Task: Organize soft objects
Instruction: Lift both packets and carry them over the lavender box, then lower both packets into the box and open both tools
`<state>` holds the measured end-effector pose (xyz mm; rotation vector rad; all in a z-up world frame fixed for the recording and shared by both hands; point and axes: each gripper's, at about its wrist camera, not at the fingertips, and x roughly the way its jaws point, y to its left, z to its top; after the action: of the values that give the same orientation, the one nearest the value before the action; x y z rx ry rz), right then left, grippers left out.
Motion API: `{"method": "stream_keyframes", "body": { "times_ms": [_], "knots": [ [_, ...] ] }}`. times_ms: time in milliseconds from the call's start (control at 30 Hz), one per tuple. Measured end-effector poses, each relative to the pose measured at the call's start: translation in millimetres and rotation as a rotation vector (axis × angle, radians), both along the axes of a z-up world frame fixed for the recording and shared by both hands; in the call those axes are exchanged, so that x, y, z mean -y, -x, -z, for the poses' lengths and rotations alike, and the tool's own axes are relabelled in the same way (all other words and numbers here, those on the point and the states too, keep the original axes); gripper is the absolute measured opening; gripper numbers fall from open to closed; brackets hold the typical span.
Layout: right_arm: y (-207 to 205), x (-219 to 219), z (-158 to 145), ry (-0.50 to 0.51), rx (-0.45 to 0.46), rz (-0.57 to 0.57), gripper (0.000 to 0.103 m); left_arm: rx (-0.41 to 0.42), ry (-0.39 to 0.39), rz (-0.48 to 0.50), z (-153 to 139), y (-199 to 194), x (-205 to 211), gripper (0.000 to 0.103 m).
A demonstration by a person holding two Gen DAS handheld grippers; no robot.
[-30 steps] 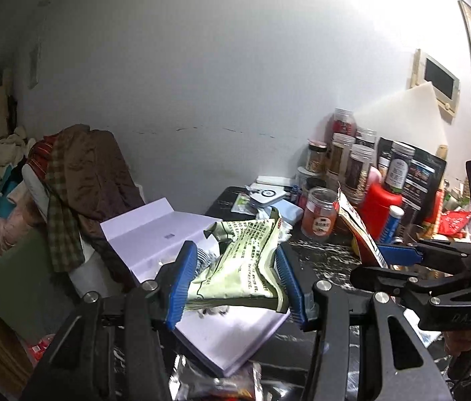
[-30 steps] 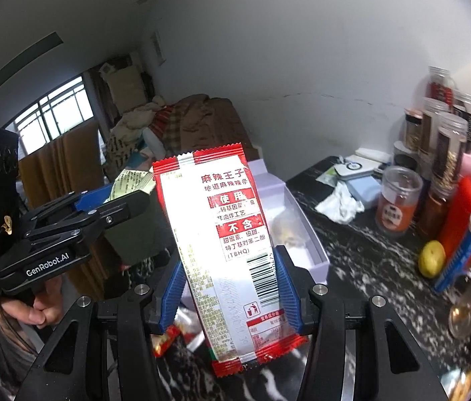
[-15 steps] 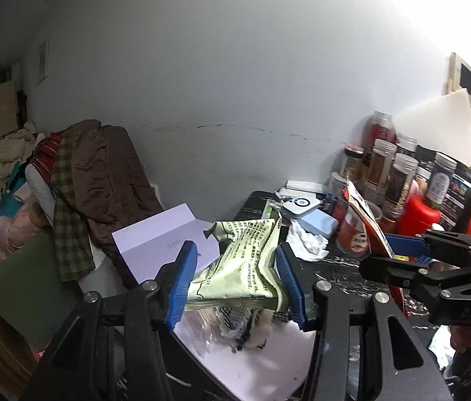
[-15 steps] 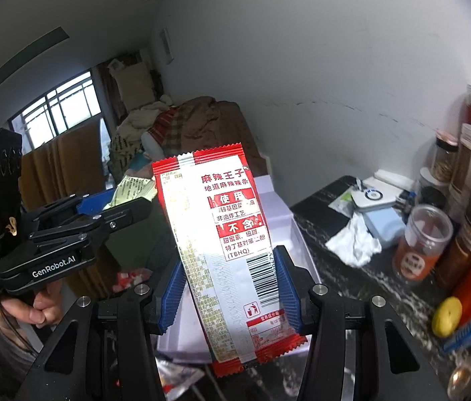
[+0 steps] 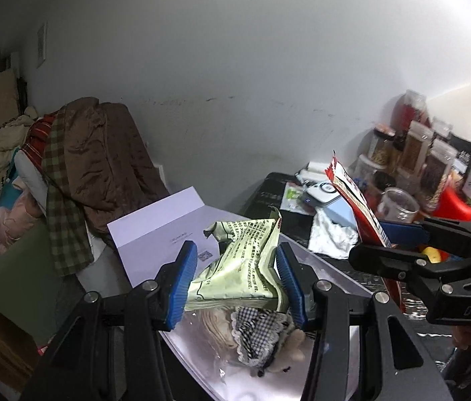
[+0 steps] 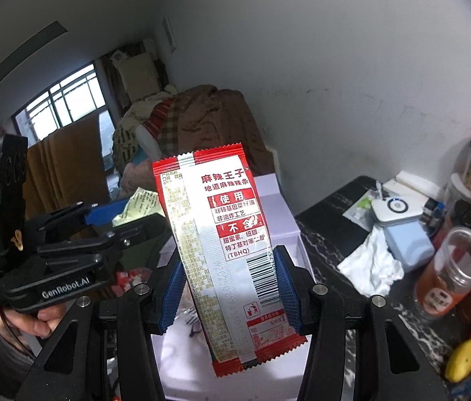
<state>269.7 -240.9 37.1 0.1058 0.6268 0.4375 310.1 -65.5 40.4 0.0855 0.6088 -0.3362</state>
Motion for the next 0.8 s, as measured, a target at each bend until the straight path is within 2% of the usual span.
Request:
{"method": "stream_keyframes", "body": {
  "times_ms": [200,333,400,467,800],
  "knots": [
    [-25.2,-0.1,19.5,0.028,-0.038,-0.005,0.05,-0.036,-0.041,0.003,19.7,-17.6,13.1,0.049],
    [-34.4,5.2,36.6,-0.018,-0.068,0.002,0.051,-0.059,-0.075,0.021,33.1,-24.4,22.5,0.049],
    [-43.0,2.3,46.2,0.027,-0.119,0.015,0.051,-0.071,-0.081,0.026,39.5,-27.7,24.6,0.049],
    [-44.7,-1.9,51.7,0.082,-0.112,0.026,0.05,-0.102,-0.081,0.035,47.6,-32.8,26.9,0.049],
    [-55.5,-3.9,69.4,0.064,-0.187,0.02,0.051,-0.179,-0.119,0.02,75.7,-48.6,30.6,0.049]
  ]
}}
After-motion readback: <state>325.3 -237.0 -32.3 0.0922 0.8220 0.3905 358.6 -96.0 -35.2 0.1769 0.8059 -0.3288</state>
